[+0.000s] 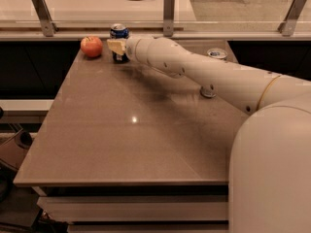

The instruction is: Move pepsi can near apple

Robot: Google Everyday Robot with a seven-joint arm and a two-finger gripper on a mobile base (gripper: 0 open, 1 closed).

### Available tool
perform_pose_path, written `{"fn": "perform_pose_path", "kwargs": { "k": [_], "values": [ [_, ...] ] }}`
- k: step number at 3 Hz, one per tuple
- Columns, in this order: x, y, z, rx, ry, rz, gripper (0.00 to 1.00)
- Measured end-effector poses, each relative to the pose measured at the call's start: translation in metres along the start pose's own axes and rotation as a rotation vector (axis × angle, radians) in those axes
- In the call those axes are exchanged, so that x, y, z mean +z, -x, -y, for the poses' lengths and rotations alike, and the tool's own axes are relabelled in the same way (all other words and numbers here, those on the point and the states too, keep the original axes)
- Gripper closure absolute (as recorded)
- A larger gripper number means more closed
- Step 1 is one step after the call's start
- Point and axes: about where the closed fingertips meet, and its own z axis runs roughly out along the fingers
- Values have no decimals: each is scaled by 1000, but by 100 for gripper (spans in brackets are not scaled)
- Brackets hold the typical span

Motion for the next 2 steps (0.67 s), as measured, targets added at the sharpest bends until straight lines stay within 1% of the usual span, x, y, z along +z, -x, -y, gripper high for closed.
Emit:
{"fn": "perform_pose_path", "kwargs": {
  "k": [1, 2],
  "values": [
    [0, 0, 0, 0, 0, 0, 14],
    [1, 0, -2, 0, 3, -1, 0]
  ]
}}
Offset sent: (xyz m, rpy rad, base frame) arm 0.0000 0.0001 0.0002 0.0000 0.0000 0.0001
